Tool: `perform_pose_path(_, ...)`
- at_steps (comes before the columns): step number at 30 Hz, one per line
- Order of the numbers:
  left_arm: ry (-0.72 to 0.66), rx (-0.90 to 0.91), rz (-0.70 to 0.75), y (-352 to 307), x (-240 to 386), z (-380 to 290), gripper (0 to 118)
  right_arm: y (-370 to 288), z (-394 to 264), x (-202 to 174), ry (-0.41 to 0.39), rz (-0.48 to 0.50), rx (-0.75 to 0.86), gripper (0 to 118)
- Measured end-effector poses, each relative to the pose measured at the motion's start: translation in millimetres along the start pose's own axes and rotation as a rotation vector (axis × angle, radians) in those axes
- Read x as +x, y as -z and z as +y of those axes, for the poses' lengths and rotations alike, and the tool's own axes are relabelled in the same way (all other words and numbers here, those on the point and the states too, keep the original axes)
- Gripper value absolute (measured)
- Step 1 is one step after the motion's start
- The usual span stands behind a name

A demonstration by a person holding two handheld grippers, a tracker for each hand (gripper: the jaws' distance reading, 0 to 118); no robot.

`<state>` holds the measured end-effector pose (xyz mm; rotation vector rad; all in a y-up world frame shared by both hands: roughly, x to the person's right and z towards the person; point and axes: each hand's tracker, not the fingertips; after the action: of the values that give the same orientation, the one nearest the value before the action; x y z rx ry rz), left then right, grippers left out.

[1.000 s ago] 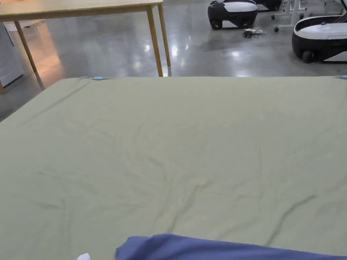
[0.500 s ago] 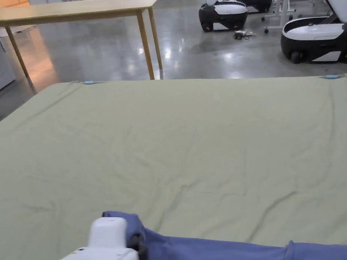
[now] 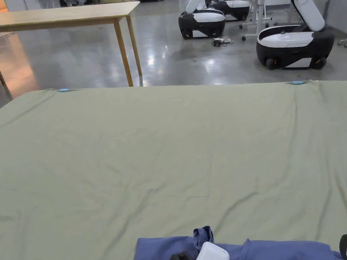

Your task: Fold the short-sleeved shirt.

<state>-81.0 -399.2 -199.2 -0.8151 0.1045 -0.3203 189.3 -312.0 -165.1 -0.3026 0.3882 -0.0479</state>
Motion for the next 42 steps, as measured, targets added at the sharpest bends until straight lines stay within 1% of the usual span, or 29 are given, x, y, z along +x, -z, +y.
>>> perform_pose_path(1,-0.039,0.034,-0.088,-8,-11,2,105,0,0,0,0.003,0.001,0.0,6)
perform_pose_path(2,-0.106,0.062,-0.231,-19,-24,3,105,1,-1,0,0.008,0.005,-0.001,6)
perform_pose_path(3,-0.19,0.065,-0.299,-27,-38,4,105,1,-2,1,0.012,0.009,-0.001,6)
perform_pose_path(5,-0.326,0.12,-0.366,-43,-65,3,105,1,-3,0,0.014,0.009,0.0,6)
perform_pose_path(8,-0.484,0.21,-0.319,-52,-99,-10,105,-1,-5,1,0.023,0.011,-0.002,6)
perform_pose_path(9,-0.562,0.24,-0.321,-47,-110,-16,103,-1,-6,1,0.024,0.01,-0.006,6)
perform_pose_path(10,-0.66,0.222,-0.366,-37,-119,-25,98,-1,-7,2,0.024,0.01,-0.01,6)
perform_pose_path(11,-0.752,0.202,-0.444,-24,-125,-33,94,-1,-7,2,0.026,0.009,-0.013,6)
perform_pose_path(12,-0.839,0.182,-0.587,-5,-125,-38,94,-1,-7,3,0.028,0.008,-0.014,6)
perform_pose_path(13,-0.94,0.126,-0.68,12,-121,-46,77,-2,-7,4,0.029,0.008,-0.013,6)
perform_pose_path(14,-0.972,0.123,-0.669,21,-115,-48,47,-2,-7,5,0.03,0.007,-0.013,6)
perform_pose_path(15,-0.968,0.103,-0.639,30,-106,-50,25,-3,-6,6,0.03,0.005,-0.012,6)
perform_pose_path(16,-0.962,0.095,-0.661,36,-93,-46,17,-4,-5,6,0.028,0.001,-0.011,6)
perform_pose_path(17,-0.963,0.091,-0.701,42,-84,-46,17,-4,-5,7,0.028,-0.002,-0.01,6)
perform_pose_path(18,-0.973,0.077,-0.771,49,-72,-45,17,-4,-4,9,0.03,-0.004,-0.011,6)
perform_pose_path(19,-0.961,0.018,-0.819,55,-58,-42,17,-4,-3,9,0.033,-0.006,-0.012,6)
perform_pose_path(22,-0.841,0.021,-0.788,48,-28,-31,17,-4,-3,10,0.031,-0.015,-0.017,6)
perform_pose_path(24,-0.839,0.019,-0.761,47,-27,-31,17,-4,-3,11,0.034,-0.015,-0.017,6)
perform_pose_path(26,-0.869,0.024,-0.783,45,-38,-33,17,-3,-3,9,0.031,-0.013,-0.02,6)
perform_pose_path(27,-0.867,0.03,-0.771,38,-43,-32,17,-2,-3,8,0.027,-0.011,-0.022,6)
perform_pose_path(29,-0.811,0.091,-0.688,14,-61,-29,17,0,-3,7,0.026,-0.007,-0.024,6)
perform_pose_path(31,-0.785,0.148,-0.653,-10,-86,-35,17,2,-4,4,0.028,-0.003,-0.025,6)
perform_pose_path(34,-0.769,0.146,-0.536,-30,-126,-58,18,5,-5,-1,0.03,0.006,-0.028,6)
perform_pose_path(35,-0.762,0.145,-0.514,-33,-137,-66,20,6,-6,-3,0.029,0.01,-0.031,6)
perform_pose_path(36,-0.763,0.131,-0.523,-32,-150,-74,40,9,-7,-5,0.029,0.017,-0.036,6)
perform_pose_path(38,-0.791,0.111,-0.497,-35,-169,-86,113,13,-9,-10,0.027,0.027,-0.045,6)
perform_pose_path(39,-0.805,0.112,-0.499,-33,-177,-94,118,16,-9,-13,0.027,0.031,-0.049,6)
perform_pose_path(41,-0.887,0.18,-0.508,-34,-193,-109,118,17,-9,-18,0.031,0.042,-0.052,6)
perform_pose_path(42,-0.944,0.153,-0.54,-28,-200,-117,118,18,-9,-21,0.029,0.046,-0.052,6)
